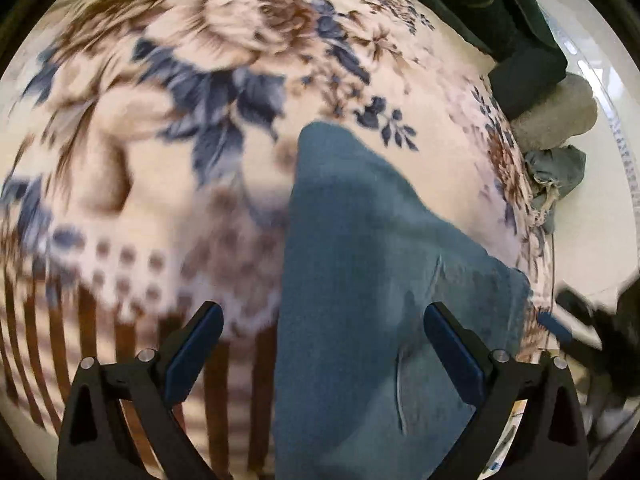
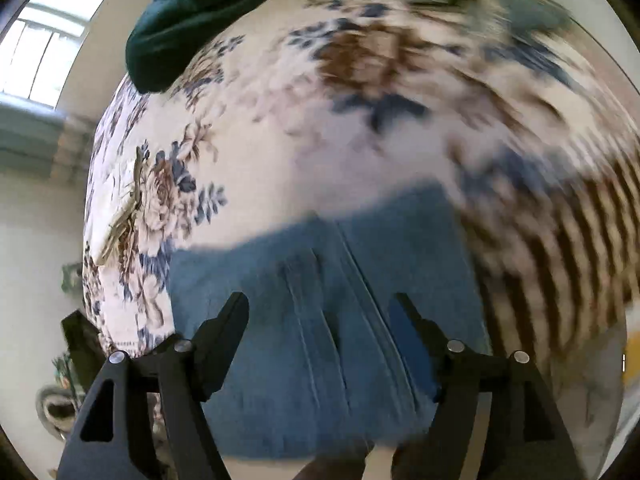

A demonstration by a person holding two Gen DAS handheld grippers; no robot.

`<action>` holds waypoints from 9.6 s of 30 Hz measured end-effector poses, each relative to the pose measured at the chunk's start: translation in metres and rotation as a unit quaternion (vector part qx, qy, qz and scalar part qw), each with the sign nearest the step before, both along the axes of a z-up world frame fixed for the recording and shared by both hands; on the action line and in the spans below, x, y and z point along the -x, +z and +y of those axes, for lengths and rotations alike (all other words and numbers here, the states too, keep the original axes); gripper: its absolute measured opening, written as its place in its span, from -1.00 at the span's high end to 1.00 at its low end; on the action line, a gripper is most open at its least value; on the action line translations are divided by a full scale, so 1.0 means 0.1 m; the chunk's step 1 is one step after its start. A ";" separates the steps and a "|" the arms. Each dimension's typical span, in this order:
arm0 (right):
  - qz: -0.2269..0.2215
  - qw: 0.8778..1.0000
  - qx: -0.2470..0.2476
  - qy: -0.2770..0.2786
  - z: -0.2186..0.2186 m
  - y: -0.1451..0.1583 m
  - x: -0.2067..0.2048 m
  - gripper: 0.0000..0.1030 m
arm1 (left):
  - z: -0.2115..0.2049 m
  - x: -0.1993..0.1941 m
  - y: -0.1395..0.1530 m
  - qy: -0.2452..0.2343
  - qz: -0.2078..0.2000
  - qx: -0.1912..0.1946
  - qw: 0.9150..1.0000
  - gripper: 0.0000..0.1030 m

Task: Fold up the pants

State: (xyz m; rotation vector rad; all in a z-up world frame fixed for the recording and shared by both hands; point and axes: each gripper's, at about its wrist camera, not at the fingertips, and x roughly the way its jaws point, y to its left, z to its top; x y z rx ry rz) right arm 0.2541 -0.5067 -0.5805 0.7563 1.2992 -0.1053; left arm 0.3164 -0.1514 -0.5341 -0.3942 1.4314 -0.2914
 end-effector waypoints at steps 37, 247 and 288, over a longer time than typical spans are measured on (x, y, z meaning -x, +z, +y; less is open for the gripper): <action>-0.036 0.977 -0.190 -0.093 0.05 -1.27 0.65 -0.48 | 0.00 0.06 -0.24 0.027 0.007 0.013 1.000 -0.99; -0.312 0.884 0.294 0.185 4.63 6.25 0.52 -1.00 | 3.27 0.86 5.07 0.124 -0.357 -0.247 0.892 -1.00; -0.313 0.883 0.294 0.188 4.58 6.22 0.60 -1.00 | 3.23 0.81 5.19 0.130 -0.359 -0.246 0.891 -1.00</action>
